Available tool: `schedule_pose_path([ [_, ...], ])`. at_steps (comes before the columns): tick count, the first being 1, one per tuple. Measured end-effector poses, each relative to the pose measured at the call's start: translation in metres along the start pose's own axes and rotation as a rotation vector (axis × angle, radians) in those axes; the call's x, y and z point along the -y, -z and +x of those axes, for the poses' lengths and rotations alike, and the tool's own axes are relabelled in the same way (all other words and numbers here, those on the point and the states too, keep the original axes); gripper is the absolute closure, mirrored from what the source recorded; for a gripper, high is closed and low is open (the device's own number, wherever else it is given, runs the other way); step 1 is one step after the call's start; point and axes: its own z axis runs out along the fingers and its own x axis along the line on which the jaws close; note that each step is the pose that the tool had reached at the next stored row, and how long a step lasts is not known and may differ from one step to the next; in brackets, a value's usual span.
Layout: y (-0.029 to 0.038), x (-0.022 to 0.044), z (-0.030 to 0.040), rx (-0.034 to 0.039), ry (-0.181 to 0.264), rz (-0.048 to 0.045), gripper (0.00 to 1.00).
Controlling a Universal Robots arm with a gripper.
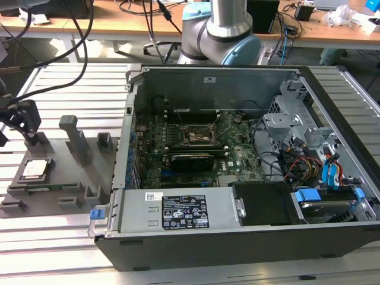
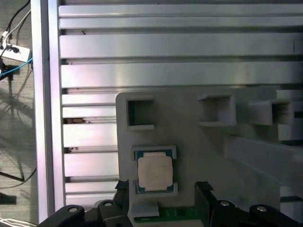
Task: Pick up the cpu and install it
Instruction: 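Pick up the cpu and move it towards the insertion slot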
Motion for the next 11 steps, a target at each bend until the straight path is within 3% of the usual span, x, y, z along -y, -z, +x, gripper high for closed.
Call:
schedule_pose_path([
  [4, -0.0019, 0.0, 0.0, 0.0006, 0.068, -0.0017, 0.34],
  [11, -0.0089, 0.0, 0.006, 0.001, 0.07, -0.0021, 0.34],
])
